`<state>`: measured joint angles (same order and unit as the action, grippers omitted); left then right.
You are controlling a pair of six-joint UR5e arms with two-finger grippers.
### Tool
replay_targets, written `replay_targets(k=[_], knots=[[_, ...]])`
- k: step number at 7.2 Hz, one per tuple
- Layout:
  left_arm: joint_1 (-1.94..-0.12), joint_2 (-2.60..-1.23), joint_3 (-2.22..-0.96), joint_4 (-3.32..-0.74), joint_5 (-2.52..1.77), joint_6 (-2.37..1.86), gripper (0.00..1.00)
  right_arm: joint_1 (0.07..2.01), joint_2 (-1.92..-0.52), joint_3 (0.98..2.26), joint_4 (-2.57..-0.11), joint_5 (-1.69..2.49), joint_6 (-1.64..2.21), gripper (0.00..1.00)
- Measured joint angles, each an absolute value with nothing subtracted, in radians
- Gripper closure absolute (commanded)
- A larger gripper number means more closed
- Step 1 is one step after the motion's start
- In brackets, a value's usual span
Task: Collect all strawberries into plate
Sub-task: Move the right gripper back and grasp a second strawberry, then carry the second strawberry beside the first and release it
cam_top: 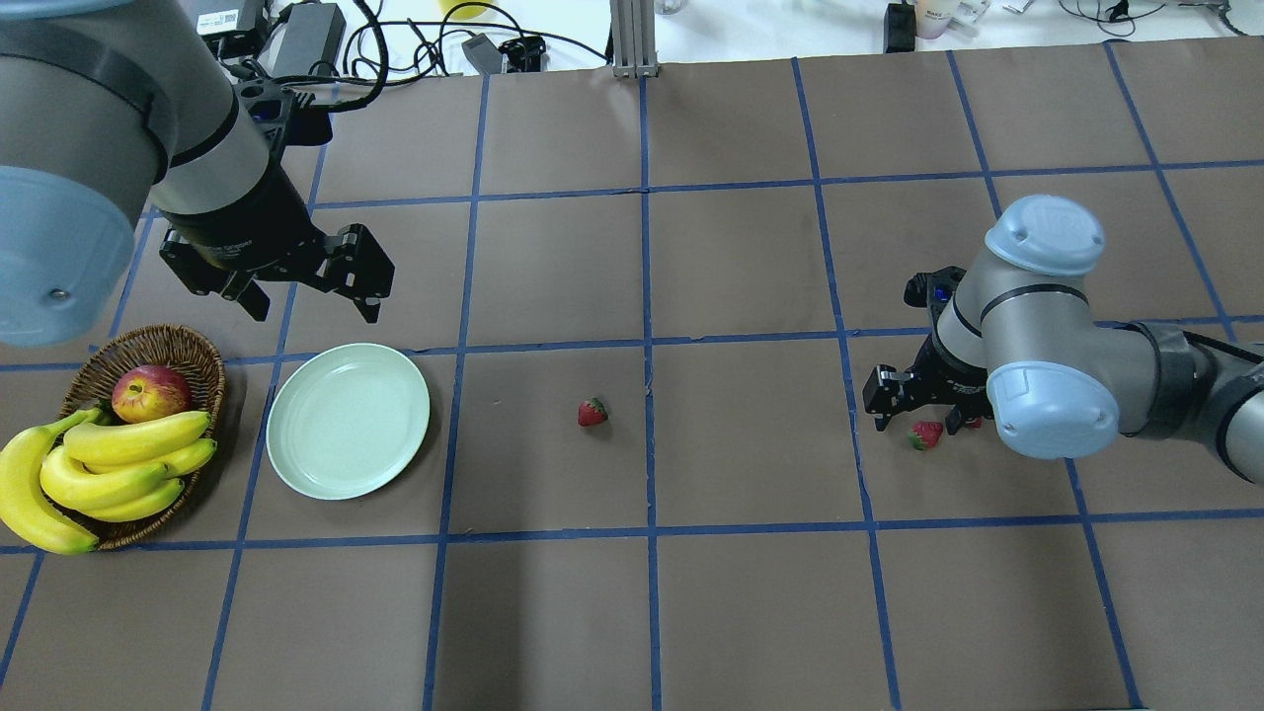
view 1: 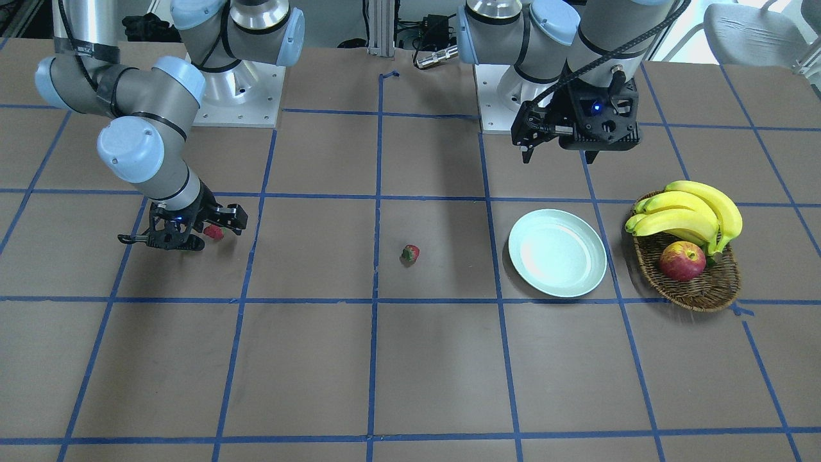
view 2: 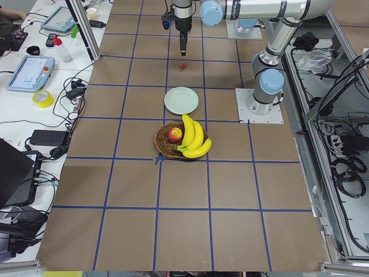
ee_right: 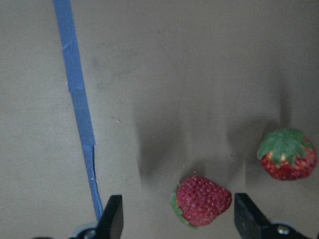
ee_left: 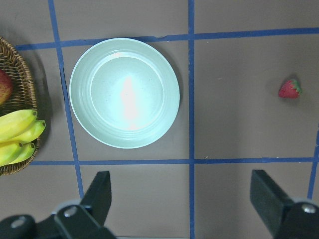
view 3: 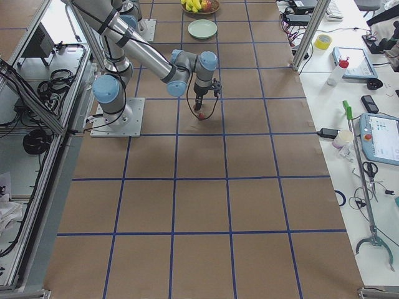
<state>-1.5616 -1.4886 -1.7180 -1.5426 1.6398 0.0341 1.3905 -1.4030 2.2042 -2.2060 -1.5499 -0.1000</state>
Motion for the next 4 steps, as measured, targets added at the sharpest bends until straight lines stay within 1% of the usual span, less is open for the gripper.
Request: replay_targets(k=[1, 2, 3, 4], knots=[[-1.562, -1.488, -1.718, -1.543, 1.64, 0.034, 0.0, 1.39, -1.396, 2.211, -2.21, -1.55, -0.101, 0.45], [-1.562, -1.488, -1.718, -1.543, 1.64, 0.034, 0.0, 1.39, -1.392, 2.214, -2.211, -1.549, -0.101, 0.68], [-1.562, -1.489, -1.718, -1.543, 1.64, 0.034, 0.0, 1.39, -1.391, 2.214, -2.212, -1.549, -0.103, 0.87], [-1.562, -1.489, -1.718, -1.543, 1.64, 0.034, 0.0, 1.39, -1.39, 2.211, -2.212, -1.549, -0.108, 0.91]])
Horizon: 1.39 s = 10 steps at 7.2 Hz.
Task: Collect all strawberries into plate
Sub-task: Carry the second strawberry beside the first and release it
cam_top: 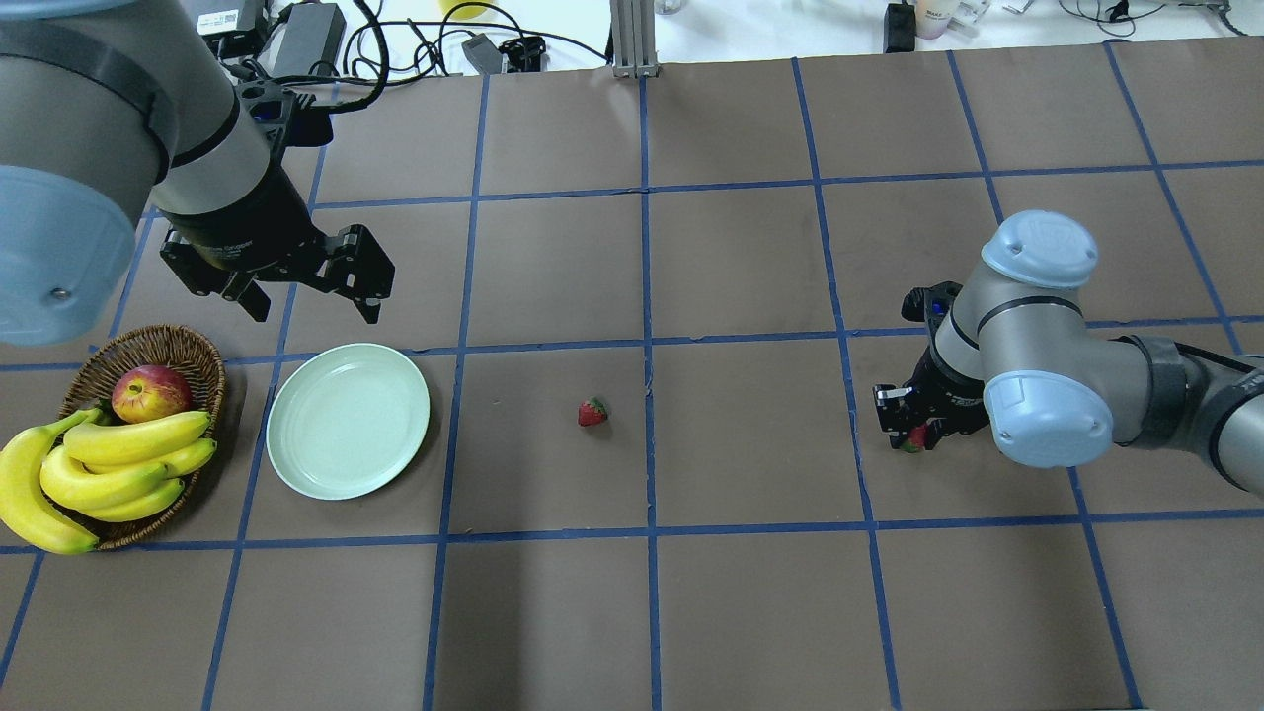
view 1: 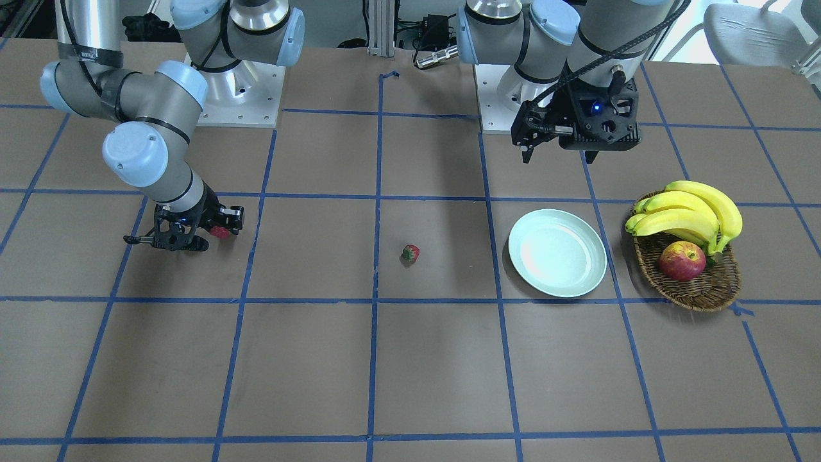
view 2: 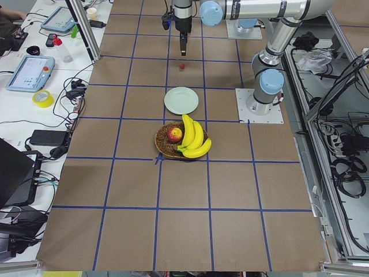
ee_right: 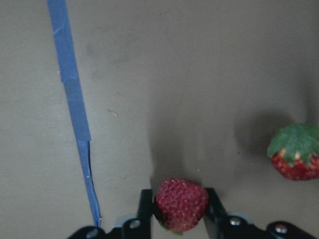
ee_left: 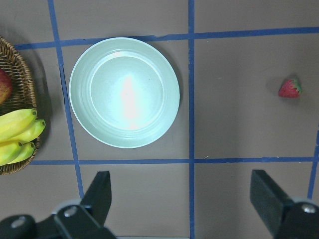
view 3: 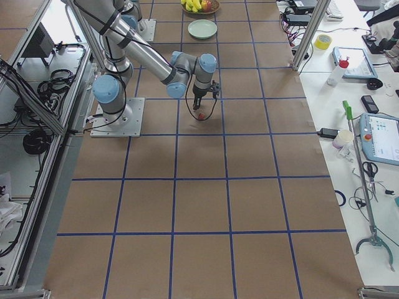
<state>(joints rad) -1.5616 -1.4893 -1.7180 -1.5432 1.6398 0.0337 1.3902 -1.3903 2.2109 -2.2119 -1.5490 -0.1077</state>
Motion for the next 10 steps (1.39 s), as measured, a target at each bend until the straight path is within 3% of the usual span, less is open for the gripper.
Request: replay_targets(k=[3, 6, 10], knots=[[-1.562, -1.489, -1.718, -1.542, 1.64, 0.034, 0.0, 1.403, -1.394, 2.178, -2.197, -1.537, -0.05, 0.87], [-1.562, -1.486, -1.718, -1.543, 1.643, 0.034, 0.0, 1.597, -1.376, 2.102, -2.193, -1.454, 0.264, 0.87], [-1.562, -1.486, -1.718, -1.543, 1.664, 0.034, 0.0, 1.903, -1.174, 1.809, -2.2, -1.353, 0.7, 0.85]])
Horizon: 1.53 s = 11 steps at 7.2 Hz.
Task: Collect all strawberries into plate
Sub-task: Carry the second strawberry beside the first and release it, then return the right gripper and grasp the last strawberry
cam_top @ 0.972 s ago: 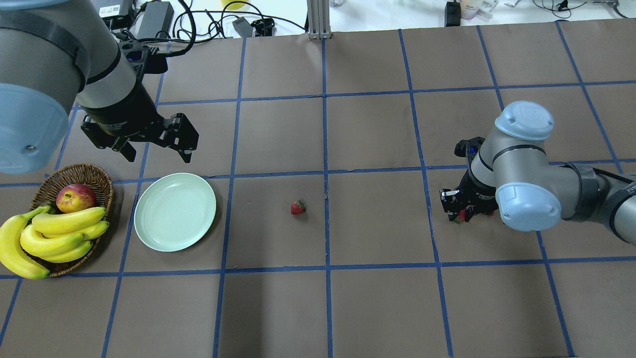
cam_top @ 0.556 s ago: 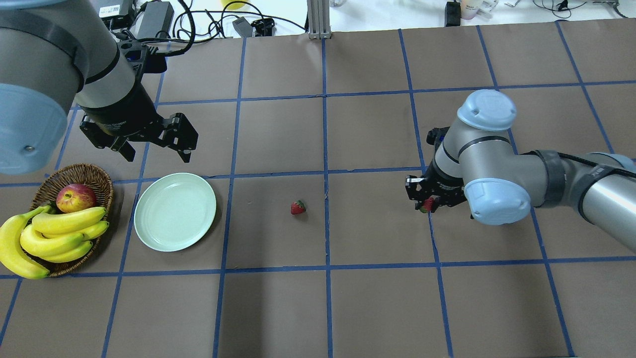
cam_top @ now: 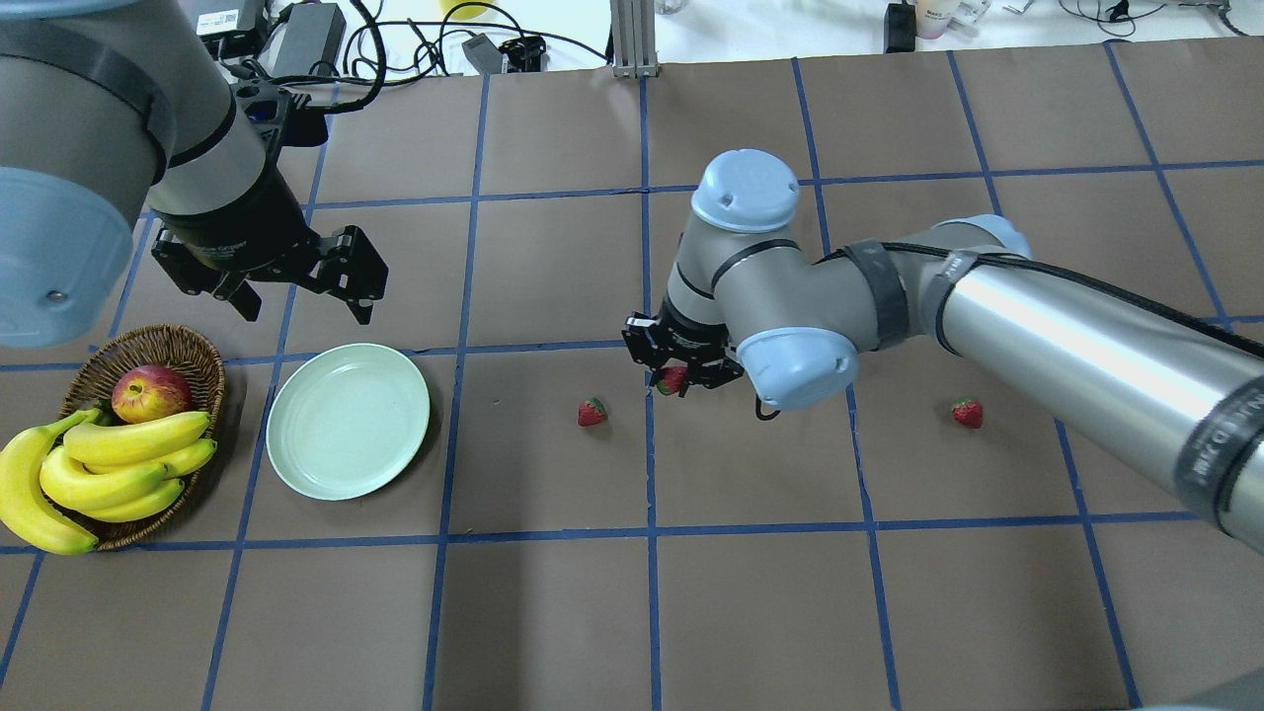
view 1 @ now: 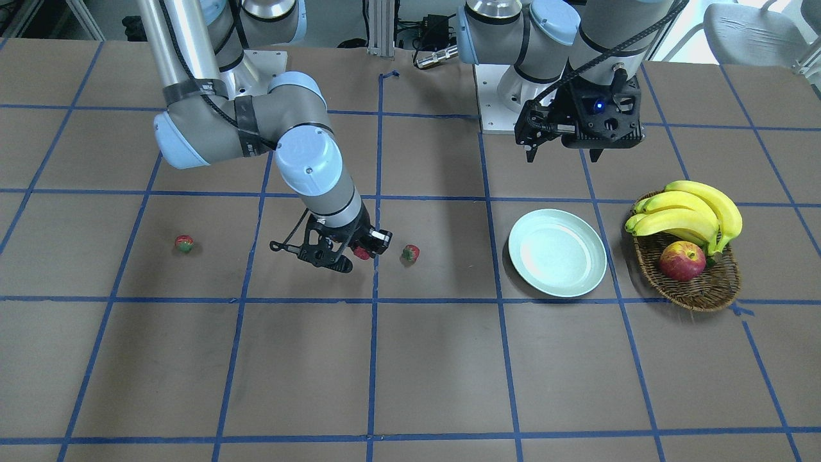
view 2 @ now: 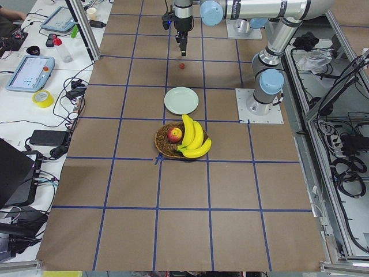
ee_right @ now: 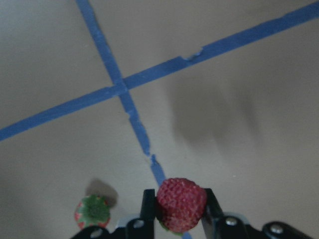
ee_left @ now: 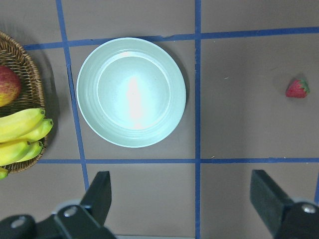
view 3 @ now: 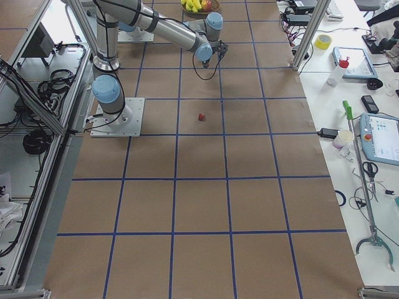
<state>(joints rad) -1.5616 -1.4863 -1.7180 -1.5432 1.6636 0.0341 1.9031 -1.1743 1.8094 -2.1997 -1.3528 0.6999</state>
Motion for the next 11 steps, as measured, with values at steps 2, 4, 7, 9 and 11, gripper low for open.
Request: replay_targets(k=[2, 4, 7, 9, 11], knots=[[-1.561, -1.487, -1.718, -1.544, 1.665, 0.034, 0.0, 1.998, -1.08, 1.673, -2.201, -1.357, 0.817, 0.84], [-1.559, -1.488, -1.718, -1.544, 1.666, 0.033, 0.0, 2.042, -1.016, 1.6, -2.202, -1.363, 0.876, 0.8], [-1.562, -1.488, -1.718, -1.543, 1.665, 0.033, 0.0, 2.055, -0.991, 1.619, -2.202, -1.367, 0.886, 0.02], [-1.562, -1.489, -1.718, -1.544, 1.664, 0.034, 0.0, 2.055, -0.996, 1.619, -2.201, -1.389, 0.886, 0.0], [-1.563, -1.488, -1.718, -1.545, 1.664, 0.034, 0.0, 2.03, -1.035, 1.615, -2.198, -1.428, 0.848, 0.0]])
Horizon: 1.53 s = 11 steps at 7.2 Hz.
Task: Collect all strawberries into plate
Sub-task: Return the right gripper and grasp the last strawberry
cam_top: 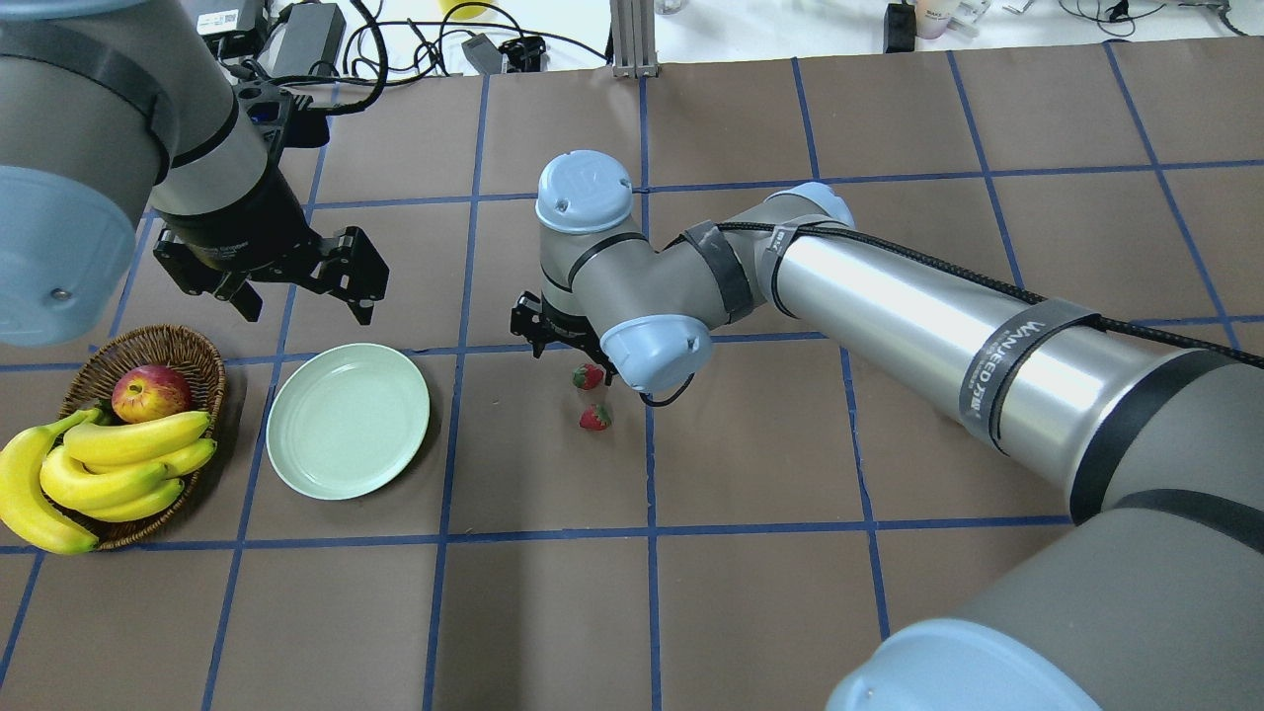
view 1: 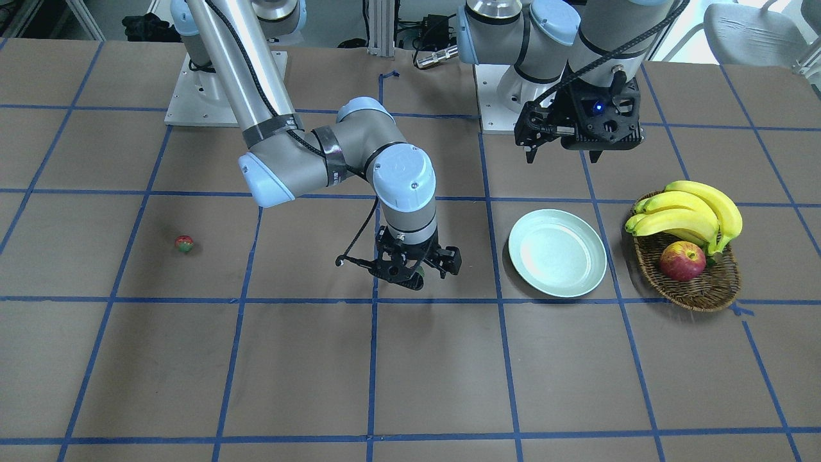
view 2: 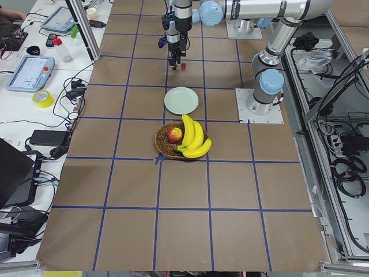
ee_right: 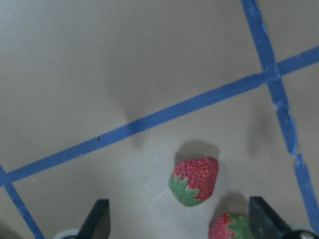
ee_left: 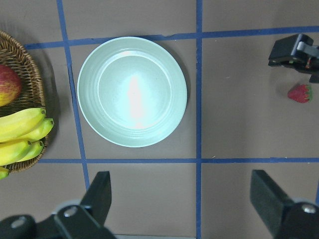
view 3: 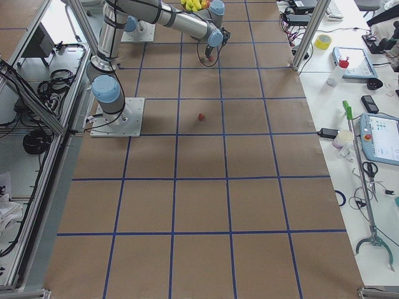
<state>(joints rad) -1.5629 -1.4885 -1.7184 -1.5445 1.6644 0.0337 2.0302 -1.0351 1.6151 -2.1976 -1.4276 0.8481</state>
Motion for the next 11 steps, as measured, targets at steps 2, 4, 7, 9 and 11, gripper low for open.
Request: replay_targets(k=[2, 4, 7, 9, 11], knots=[[-1.563, -1.489, -1.719, -1.545, 1.664, 0.034, 0.0, 1.935, -1.105, 1.642, -2.153, -1.45, 0.696, 0.0], [-1.563, -1.489, -1.718, -1.545, 1.664, 0.034, 0.0, 1.799, -1.19, 1.739, -2.099, -1.455, 0.463, 0.0], [-1.563, -1.491, -1.719, -1.543, 1.663, 0.034, 0.0, 1.523, -1.332, 1.975, -2.108, -1.471, -0.017, 0.01], [-1.563, -1.492, -1.72, -1.544, 1.663, 0.034, 0.0, 1.334, -1.363, 2.057, -2.146, -1.529, -0.342, 0.04], [-1.564, -1.493, -1.724, -1.543, 1.663, 0.034, 0.0, 1.246, -1.363, 2.093, -2.159, -1.544, -0.484, 0.11]])
